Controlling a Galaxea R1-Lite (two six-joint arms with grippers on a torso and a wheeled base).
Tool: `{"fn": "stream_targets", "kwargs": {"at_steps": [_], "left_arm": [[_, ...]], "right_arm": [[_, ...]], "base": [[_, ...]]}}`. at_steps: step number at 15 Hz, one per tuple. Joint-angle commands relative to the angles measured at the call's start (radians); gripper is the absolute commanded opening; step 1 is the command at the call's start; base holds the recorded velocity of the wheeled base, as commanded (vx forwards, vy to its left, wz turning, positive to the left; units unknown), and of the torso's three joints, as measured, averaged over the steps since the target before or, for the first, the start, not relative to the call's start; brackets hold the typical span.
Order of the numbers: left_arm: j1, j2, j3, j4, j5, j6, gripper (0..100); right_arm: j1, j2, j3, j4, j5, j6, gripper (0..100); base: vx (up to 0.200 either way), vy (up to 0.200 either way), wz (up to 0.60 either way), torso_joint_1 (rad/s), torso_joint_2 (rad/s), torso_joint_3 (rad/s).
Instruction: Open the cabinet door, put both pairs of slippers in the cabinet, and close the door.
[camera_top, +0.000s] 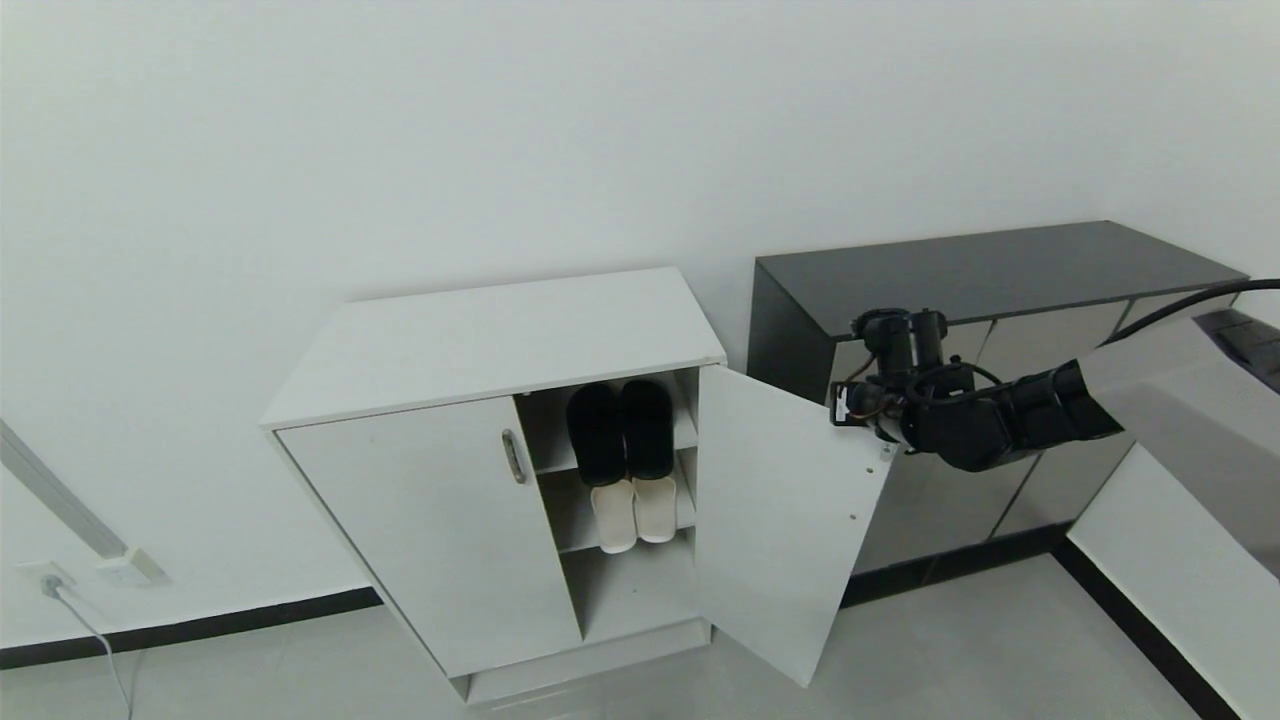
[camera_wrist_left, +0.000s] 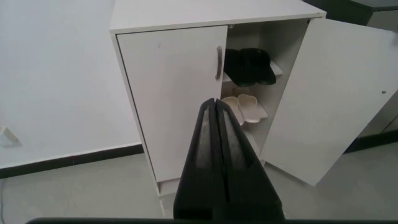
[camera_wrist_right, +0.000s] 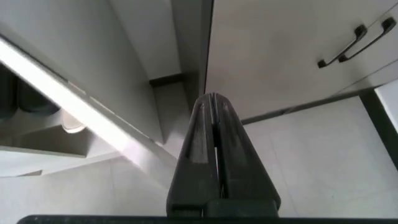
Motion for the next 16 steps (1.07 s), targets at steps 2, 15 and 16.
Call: {"fn": "stream_targets", "kwargs": {"at_steps": [2, 15, 16], "left_arm": [[0.0, 0.001, 0.0, 0.0, 0.0, 0.0, 0], [0.0, 0.001, 0.0, 0.0, 0.0, 0.0, 0], [0.0, 0.001, 0.0, 0.0, 0.0, -0.001, 0]], "right_arm": [[0.039, -0.026, 0.043, 0.001, -0.001, 0.0, 0], [0.248, -0.209, 0.256, 0.007, -0.013, 0.044, 0], [0.222, -0.172, 0.261, 0.006, -0.013, 0.043, 0]], "base": [[0.0, 0.0, 0.0, 0.0, 0.0, 0.0], [0.0, 0.0, 0.0, 0.0, 0.0, 0.0], [0.0, 0.0, 0.0, 0.0, 0.0, 0.0]]}}
